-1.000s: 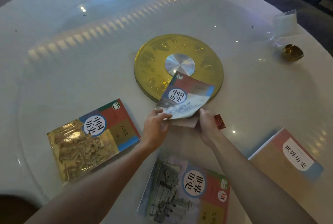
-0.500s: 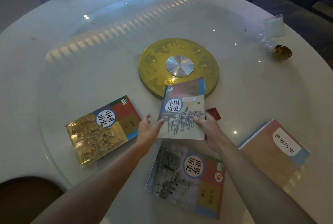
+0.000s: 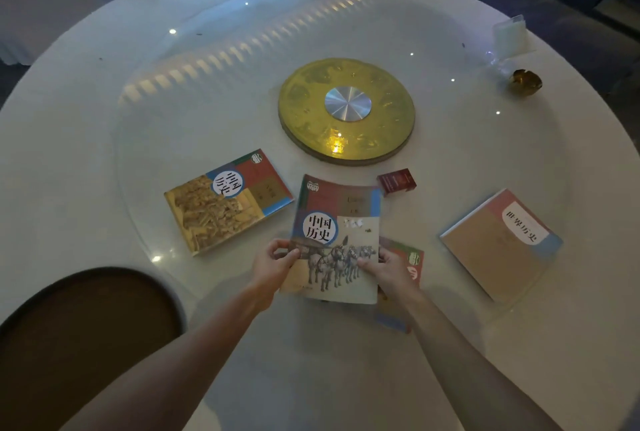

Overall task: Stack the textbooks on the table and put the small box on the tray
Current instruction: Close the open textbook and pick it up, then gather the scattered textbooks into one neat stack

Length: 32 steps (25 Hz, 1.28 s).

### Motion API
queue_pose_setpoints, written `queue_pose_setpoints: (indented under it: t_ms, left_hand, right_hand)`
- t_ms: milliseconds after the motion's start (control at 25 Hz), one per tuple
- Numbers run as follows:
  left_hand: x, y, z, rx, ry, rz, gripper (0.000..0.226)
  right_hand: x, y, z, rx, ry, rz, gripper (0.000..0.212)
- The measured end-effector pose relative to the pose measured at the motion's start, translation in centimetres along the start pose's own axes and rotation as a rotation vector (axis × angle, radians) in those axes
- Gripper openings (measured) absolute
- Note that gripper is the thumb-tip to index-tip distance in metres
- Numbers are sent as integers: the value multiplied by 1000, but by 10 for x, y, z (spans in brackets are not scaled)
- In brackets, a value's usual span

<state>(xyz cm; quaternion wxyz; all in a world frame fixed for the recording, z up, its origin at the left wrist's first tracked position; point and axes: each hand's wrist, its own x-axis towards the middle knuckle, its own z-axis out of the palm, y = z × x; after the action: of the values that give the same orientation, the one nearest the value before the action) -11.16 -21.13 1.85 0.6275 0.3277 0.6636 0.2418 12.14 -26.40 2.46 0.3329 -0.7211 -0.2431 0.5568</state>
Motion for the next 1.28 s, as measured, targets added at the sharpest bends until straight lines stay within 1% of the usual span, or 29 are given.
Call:
queue_pose_setpoints:
  t_ms: [80,200,320,360,440,480,640,720,800,880,1000,1080,1120,1160,1240,1280]
  left_hand:
    - [-13,-24,-11,30,17,1,9]
    - [-27,-56,-22,84,60,13,6]
    - [-40,-70,-29,218,112,45,7]
    - [-42,-74,-31,293,122,76,9]
    - [-45,-77,-34,456,131,146,12]
    - [-46,-77,-36,499,136,154,13]
    - [-44,-73,-41,552,107,157,24]
    - [-44,-71,-41,674,119,188,25]
    - [-45,-66,-38,785,170,246,28]
    - [-45,-56,-28,794,174,332,31]
    - [-38,-32,4,838,40,480,32]
    - [-32,-14,34,895,-98,553,42]
    - [-29,-4,50,926,-164,581,47]
    - [-24,4,66,949,-221,605,51]
    - [-17,21,102,959,-301,657,53]
    - [-14,27,119,959,-330,678,51]
  right_hand:
    - [-14,22,8,-9,-25,53,12]
    - [-33,44,19,-64,-33,92,14]
    - [-47,59,28,-136,-22,89,7]
    - [-48,65,31,-165,-19,86,8]
    - [-49,72,34,-238,-14,71,15]
    - [-49,74,35,-262,-15,66,17]
    - [-51,79,29,-305,-11,53,24]
    - [-50,81,23,-341,30,41,28]
    - [-50,81,14,-365,93,31,25]
    - [-53,79,2,-364,154,27,20]
    - [-52,78,-19,-341,218,44,8]
    - [-53,77,-33,-294,267,56,4]
    - [-54,76,-39,-281,310,56,5]
    - [-53,76,-46,-267,363,58,13]
    - [-51,77,-59,-218,416,91,20]
    - [-50,76,-63,-184,418,129,22]
